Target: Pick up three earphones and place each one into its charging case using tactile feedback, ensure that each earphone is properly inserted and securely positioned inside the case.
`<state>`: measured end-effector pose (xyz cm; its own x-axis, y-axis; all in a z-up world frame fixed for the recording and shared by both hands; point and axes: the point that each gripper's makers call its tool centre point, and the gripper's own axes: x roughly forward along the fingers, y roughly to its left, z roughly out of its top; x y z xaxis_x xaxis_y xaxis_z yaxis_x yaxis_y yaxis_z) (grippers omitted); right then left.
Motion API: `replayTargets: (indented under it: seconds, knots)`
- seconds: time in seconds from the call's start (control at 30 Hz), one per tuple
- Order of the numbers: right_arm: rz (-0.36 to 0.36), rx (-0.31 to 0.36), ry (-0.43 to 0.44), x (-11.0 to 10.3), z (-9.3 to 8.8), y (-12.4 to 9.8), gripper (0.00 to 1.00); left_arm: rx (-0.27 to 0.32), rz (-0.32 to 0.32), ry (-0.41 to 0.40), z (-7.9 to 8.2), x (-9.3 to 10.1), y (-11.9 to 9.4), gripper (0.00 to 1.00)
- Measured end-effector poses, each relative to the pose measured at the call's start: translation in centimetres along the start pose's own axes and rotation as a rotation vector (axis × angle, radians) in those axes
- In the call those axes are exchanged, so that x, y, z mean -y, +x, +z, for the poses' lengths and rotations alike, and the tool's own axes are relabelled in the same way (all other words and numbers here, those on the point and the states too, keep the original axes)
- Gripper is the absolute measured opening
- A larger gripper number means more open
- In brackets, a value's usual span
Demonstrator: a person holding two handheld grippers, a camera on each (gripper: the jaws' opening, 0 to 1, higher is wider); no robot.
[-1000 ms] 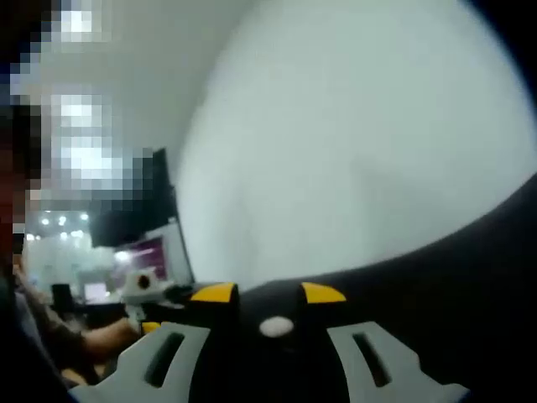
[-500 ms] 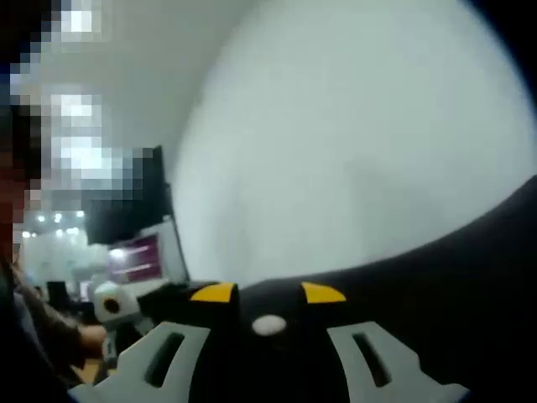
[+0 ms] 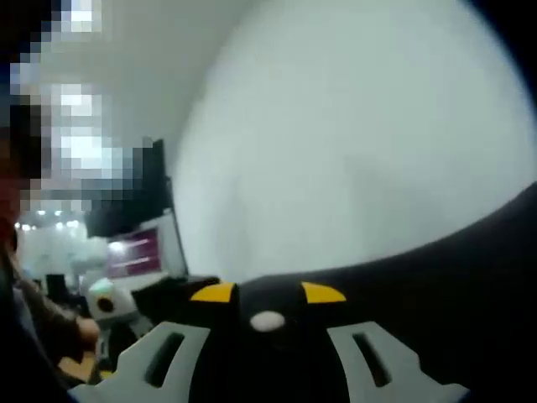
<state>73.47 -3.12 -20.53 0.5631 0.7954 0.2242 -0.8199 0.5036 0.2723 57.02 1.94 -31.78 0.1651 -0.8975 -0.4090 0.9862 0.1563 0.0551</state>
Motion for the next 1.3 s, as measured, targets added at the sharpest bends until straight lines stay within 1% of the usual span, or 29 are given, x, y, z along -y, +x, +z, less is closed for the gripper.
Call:
replayTargets:
  seconds: [0.2,0.3,0.4,0.5,0.57,0.63,0.7,0.73,0.77,0.8,0.83,0.87,0.9,0.93,0.97,1.03,1.07,1.1,1.17,1.23,1.3]
  knots:
    - [0.006,-0.012,-0.009,-0.5,-0.4,0.1,0.30,-0.005,-0.010,-0.005,-0.3,-0.1,0.0,0.40]
    - [-0.009,-0.020,-0.024,0.1,-0.5,0.1,0.30,-0.013,-0.014,-0.008,-0.4,0.0,0.1,0.39]
    - [-0.025,-0.037,-0.047,0.6,-1.0,0.2,0.30,-0.008,-0.013,-0.014,-0.5,-0.1,0.1,0.40]
    - [-0.034,-0.055,-0.053,0.6,-1.4,0.2,0.30,-0.003,-0.010,-0.019,-0.4,-0.2,0.1,0.40]
    - [-0.011,-0.044,-0.064,-0.2,-1.3,0.3,0.30,0.002,-0.011,-0.012,-0.3,-0.3,0.1,0.41]
    - [0.010,-0.019,-0.068,-0.9,-0.2,0.5,0.30,0.017,-0.021,-0.006,-0.3,-0.5,-0.1,0.41]
    - [0.059,-0.012,-0.060,-2.4,0.6,0.5,0.30,0.032,-0.020,-0.006,0.0,-0.8,-0.3,0.41]
    - [0.095,-0.018,-0.053,-3.3,0.7,0.4,0.30,0.065,-0.022,-0.015,0.6,-1.0,-0.5,0.42]
    - [0.127,-0.028,-0.044,-4.2,0.7,0.2,0.30,0.095,-0.029,-0.054,1.1,-1.1,-0.9,0.43]
    - [0.150,-0.050,-0.046,-5.0,0.4,-0.1,0.30,0.119,-0.040,-0.064,1.6,-1.2,-1.2,0.44]
    - [0.165,-0.071,-0.071,-5.7,0.1,-0.3,0.30,0.159,-0.043,-0.082,2.4,-1.4,-1.8,0.43]
    - [0.182,-0.108,-0.102,-6.3,-0.5,-0.5,0.30,0.198,-0.047,-0.093,3.1,-1.5,-2.5,0.43]
    - [0.210,-0.160,-0.132,-7.1,-1.3,-0.8,0.30,0.235,-0.043,-0.111,3.8,-2.0,-3.6,0.42]
    - [0.248,-0.223,-0.154,-7.9,-2.2,-1.1,0.30,0.309,-0.019,-0.134,5.0,-2.9,-5.4,0.40]
    - [0.285,-0.267,-0.159,-8.7,-2.9,-1.4,0.29,0.364,0.019,-0.143,5.8,-3.9,-7.0,0.38]
    - [0.452,-0.411,-0.166,-11.7,-5.2,-2.7,0.30,0.408,0.106,-0.135,6.0,-5.7,-9.6,0.34]
    - [0.501,-0.453,-0.191,-12.6,-6.1,-3.1,0.30,0.442,0.133,-0.144,6.3,-6.3,-10.8,0.34]
    - [0.538,-0.503,-0.247,-13.0,-6.9,-3.4,0.32,0.477,0.145,-0.161,6.6,-6.7,-11.8,0.33]
    - [0.594,-0.597,-0.360,-13.4,-8.6,-3.8,0.33,0.523,0.177,-0.164,7.0,-7.3,-13.2,0.32]
    - [0.623,-0.693,-0.393,-13.4,-10.1,-4.0,0.35,0.539,0.203,-0.150,7.2,-7.7,-13.7,0.30]
    - [0.644,-0.752,-0.402,-13.4,-10.9,-3.9,0.35,0.536,0.226,-0.138,7.1,-8.0,-13.7,0.29]
